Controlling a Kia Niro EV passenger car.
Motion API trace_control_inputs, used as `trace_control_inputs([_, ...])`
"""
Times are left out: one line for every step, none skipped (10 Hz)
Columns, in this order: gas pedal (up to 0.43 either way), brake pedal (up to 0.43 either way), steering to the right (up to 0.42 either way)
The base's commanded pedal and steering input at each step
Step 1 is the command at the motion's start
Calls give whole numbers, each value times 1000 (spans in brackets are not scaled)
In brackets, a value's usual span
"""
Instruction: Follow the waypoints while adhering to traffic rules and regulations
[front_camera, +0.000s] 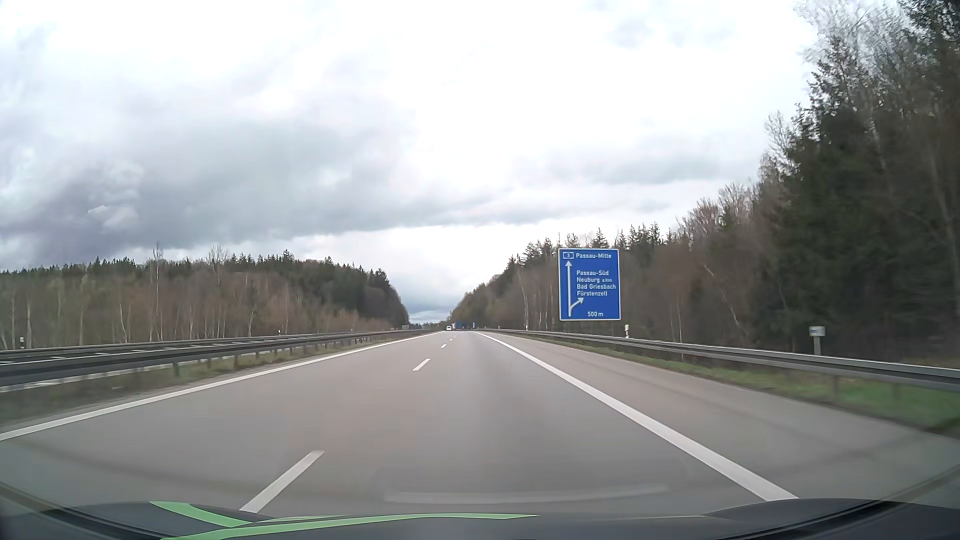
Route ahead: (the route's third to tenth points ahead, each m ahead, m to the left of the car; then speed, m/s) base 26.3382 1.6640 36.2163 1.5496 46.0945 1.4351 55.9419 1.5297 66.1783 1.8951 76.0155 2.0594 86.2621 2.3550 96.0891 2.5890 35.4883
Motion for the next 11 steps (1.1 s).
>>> trace_control_inputs([441,0,-4])
trace_control_inputs([441,0,-4])
trace_control_inputs([441,0,-4])
trace_control_inputs([441,0,-4])
trace_control_inputs([441,0,-5])
trace_control_inputs([441,0,-5])
trace_control_inputs([441,0,-5])
trace_control_inputs([441,0,-5])
trace_control_inputs([441,0,-5])
trace_control_inputs([441,0,-5])
trace_control_inputs([441,0,-5])
